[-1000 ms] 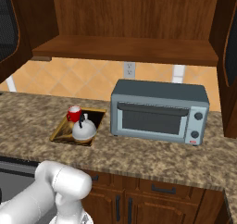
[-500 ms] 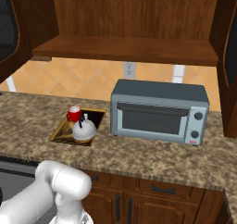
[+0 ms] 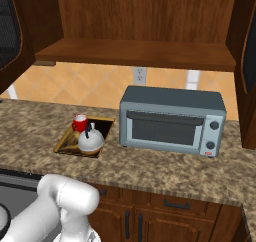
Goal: Pick the kettle from the counter and place it on the tray. Then pick the mug from the cabinet and place it on the tray. Then close the cabinet doors.
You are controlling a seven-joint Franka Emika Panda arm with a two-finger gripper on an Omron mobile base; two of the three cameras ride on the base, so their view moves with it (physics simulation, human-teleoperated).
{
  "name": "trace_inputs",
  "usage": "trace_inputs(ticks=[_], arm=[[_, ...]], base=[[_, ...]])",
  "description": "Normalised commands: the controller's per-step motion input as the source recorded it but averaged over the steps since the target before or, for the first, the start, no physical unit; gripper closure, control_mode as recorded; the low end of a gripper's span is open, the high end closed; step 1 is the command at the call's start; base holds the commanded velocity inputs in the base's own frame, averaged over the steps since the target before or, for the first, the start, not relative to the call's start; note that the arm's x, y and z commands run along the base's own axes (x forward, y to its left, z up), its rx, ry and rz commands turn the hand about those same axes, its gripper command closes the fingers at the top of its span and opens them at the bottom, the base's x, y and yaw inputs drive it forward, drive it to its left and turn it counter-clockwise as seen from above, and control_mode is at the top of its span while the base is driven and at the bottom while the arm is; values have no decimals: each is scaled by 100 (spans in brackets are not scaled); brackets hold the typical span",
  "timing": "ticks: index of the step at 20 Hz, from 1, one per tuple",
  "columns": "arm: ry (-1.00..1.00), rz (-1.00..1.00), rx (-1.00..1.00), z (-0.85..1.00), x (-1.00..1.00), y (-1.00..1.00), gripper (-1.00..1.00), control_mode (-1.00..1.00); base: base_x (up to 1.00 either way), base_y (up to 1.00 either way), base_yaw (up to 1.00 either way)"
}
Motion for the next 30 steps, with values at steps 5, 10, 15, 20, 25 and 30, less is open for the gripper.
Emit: trace_inputs(ticks=[5, 10, 15, 20, 25, 30], arm=[[0, 0, 0, 34, 0, -76, -100, -100], [0, 0, 0, 27, 2, -89, -100, -100], [0, 0, 0, 17, 23, -88, -100, -100], [0, 2, 0, 8, 44, -79, -100, -100], [0, 9, 0, 1, 73, -49, -100, -100], [0, 27, 0, 0, 97, -18, -100, -100]], base=[[0, 0, 0], [0, 0, 0], [0, 0, 0], [0, 0, 0], [0, 0, 0], [0, 0, 0]])
